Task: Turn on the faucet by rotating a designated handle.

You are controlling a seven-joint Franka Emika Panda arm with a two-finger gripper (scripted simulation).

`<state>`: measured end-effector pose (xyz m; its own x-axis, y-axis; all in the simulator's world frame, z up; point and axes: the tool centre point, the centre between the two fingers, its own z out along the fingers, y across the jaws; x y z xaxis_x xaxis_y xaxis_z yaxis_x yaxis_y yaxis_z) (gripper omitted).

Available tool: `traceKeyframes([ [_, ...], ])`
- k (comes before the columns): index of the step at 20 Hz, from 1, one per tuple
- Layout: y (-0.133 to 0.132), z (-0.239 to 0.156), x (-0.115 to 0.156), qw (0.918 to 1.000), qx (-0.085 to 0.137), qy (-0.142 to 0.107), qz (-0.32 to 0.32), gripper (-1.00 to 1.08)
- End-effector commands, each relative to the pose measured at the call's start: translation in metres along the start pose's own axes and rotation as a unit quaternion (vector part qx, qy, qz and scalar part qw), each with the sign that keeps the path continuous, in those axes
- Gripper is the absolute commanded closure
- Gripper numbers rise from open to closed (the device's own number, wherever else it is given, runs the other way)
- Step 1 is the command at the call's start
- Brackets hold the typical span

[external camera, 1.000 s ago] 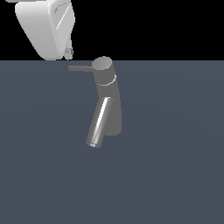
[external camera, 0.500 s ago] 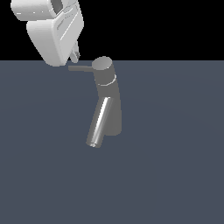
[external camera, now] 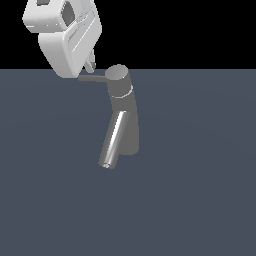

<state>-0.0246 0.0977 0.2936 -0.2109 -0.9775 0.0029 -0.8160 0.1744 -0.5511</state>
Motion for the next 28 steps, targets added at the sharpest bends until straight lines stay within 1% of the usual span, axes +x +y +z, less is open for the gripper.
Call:
traceKeyframes([
  [1, -0.002, 0.002, 0.0, 1.0, 0.002, 0.003, 0.007, 1.08],
  [16, -0.005, 0.005, 0.002, 0.9998, 0.005, 0.007, 0.016, 1.08],
  [28, 0.038, 0.005, -0.003, 0.9998, 0.005, 0.007, 0.016, 1.08],
])
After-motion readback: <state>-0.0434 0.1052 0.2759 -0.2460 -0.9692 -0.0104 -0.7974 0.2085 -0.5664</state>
